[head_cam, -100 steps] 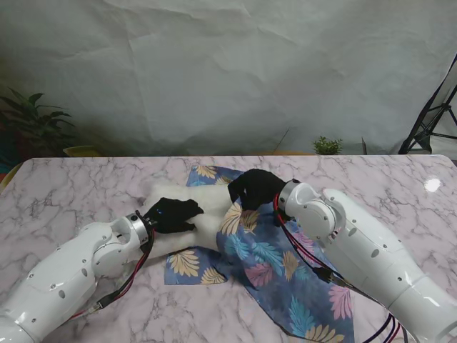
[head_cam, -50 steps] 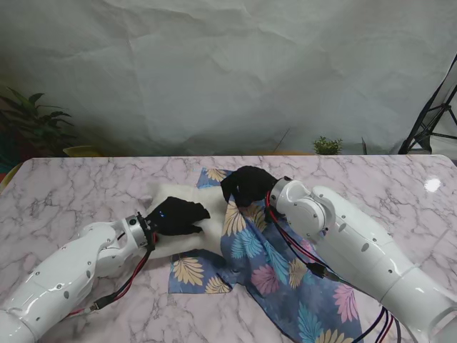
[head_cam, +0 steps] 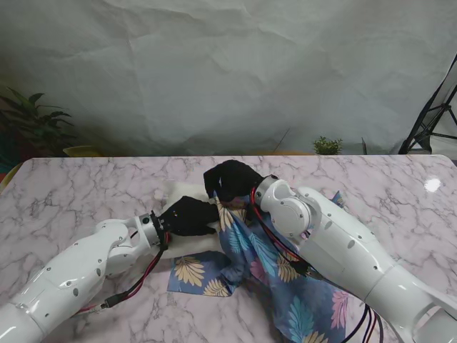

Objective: Put a pillowcase on a pillow

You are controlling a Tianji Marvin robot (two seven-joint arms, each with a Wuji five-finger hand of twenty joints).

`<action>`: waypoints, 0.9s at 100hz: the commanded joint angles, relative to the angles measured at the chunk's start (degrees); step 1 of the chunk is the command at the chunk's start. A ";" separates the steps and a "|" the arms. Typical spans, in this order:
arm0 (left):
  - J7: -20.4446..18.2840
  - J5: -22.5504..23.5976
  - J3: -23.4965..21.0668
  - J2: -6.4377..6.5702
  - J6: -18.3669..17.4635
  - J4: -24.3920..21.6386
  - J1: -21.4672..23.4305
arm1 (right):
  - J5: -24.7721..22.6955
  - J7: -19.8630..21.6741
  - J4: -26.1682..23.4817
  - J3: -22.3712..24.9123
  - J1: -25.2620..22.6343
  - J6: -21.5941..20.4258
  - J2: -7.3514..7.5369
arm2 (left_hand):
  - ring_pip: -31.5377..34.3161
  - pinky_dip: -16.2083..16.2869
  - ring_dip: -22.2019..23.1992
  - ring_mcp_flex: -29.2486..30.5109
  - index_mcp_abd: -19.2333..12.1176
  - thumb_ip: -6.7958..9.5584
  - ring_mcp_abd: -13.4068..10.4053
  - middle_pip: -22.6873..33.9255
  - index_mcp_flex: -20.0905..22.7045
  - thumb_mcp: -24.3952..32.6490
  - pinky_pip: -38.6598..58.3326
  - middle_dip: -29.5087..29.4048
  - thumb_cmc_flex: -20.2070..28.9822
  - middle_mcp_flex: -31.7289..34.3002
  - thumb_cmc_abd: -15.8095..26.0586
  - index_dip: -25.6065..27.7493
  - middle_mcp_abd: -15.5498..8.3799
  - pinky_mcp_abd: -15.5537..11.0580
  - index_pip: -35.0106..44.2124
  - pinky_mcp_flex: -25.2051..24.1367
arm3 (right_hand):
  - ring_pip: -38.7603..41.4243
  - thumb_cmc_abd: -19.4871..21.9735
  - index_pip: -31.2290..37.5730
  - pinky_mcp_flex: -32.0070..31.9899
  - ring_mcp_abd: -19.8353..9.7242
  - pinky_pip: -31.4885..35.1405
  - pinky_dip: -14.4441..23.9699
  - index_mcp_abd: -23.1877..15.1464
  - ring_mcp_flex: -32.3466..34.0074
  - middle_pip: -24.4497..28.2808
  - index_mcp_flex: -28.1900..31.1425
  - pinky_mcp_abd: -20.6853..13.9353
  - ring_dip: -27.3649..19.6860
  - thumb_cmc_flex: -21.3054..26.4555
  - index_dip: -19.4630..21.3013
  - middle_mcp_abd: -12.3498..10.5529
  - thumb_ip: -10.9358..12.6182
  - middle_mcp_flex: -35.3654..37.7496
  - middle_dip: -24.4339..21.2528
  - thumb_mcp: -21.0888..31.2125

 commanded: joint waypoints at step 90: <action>-7.29 -3.92 -5.14 -0.90 1.99 -1.52 3.53 | -25.47 26.15 -19.17 19.26 -12.31 -0.37 10.53 | 2.79 3.07 0.53 -0.21 -9.51 4.59 -5.66 3.15 4.78 17.18 4.76 1.67 8.61 3.94 6.02 4.45 0.79 -10.79 10.11 1.71 | -35.16 18.67 -38.43 -34.10 14.10 -9.99 -1.35 21.63 -36.77 -13.13 -37.74 2.99 -17.44 -24.60 4.44 11.11 8.66 -41.25 -17.80 -16.88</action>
